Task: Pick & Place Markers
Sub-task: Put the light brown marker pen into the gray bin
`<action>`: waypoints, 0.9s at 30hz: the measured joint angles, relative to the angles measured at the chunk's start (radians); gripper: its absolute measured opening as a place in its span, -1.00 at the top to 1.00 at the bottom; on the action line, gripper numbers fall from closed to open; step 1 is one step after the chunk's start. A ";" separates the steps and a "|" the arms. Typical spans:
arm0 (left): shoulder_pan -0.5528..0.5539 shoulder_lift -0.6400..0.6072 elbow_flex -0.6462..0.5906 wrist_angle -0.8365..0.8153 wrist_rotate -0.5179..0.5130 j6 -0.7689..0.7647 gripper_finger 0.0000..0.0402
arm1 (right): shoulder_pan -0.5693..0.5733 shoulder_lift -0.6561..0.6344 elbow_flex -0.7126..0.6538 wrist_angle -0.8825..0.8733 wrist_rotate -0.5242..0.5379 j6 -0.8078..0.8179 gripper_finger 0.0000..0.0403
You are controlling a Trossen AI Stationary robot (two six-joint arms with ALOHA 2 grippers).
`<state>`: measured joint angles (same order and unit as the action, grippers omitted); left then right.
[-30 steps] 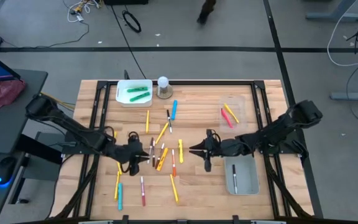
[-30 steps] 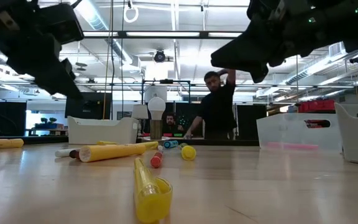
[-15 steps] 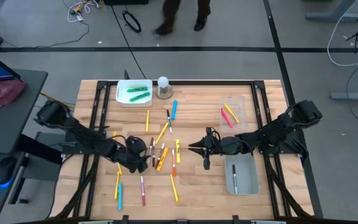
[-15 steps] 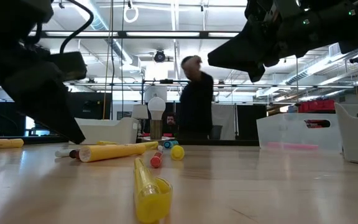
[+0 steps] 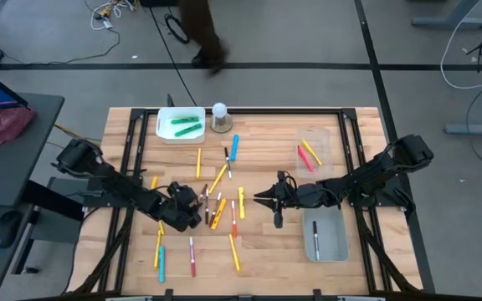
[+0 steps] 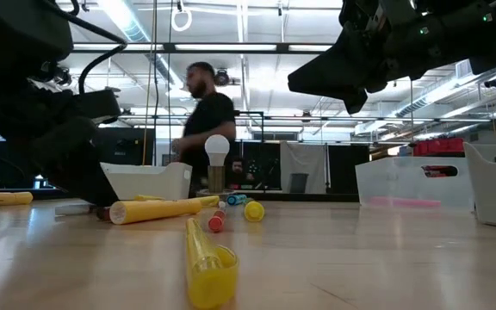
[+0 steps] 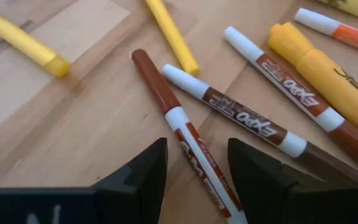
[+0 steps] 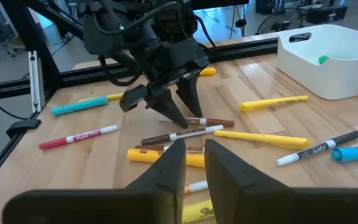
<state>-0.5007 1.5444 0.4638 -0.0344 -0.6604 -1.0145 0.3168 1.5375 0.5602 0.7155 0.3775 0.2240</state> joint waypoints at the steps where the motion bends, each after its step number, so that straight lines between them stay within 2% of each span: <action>1: 0.000 -0.001 0.001 -0.018 0.006 -0.017 0.16 | 0.000 0.000 0.000 0.000 0.000 0.000 0.70; 5: 0.000 -0.002 0.004 -0.091 0.027 -0.076 0.32 | 0.000 0.000 0.000 0.000 0.000 0.002 0.70; 13: 0.000 -0.006 0.005 -0.177 0.046 -0.130 0.83 | 0.000 0.000 0.000 -0.006 0.000 0.002 0.69; 17: 0.000 -0.037 0.001 -0.199 0.071 -0.128 0.83 | 0.000 0.000 0.000 -0.007 0.000 0.002 0.69; 21: 0.000 -0.133 -0.007 -0.294 0.091 -0.126 0.83 | 0.000 0.000 0.000 -0.015 0.000 0.003 0.69; 23: -0.001 -0.191 -0.012 -0.342 0.082 -0.119 0.83 | 0.000 0.000 0.000 -0.014 0.000 0.004 0.69; 27: 0.000 -0.297 -0.007 -0.286 0.001 -0.029 0.83 | 0.000 0.000 0.000 -0.013 0.000 0.009 0.69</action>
<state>-0.5011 1.2478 0.4563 -0.3204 -0.6594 -1.0432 0.3168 1.5375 0.5602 0.7027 0.3771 0.2326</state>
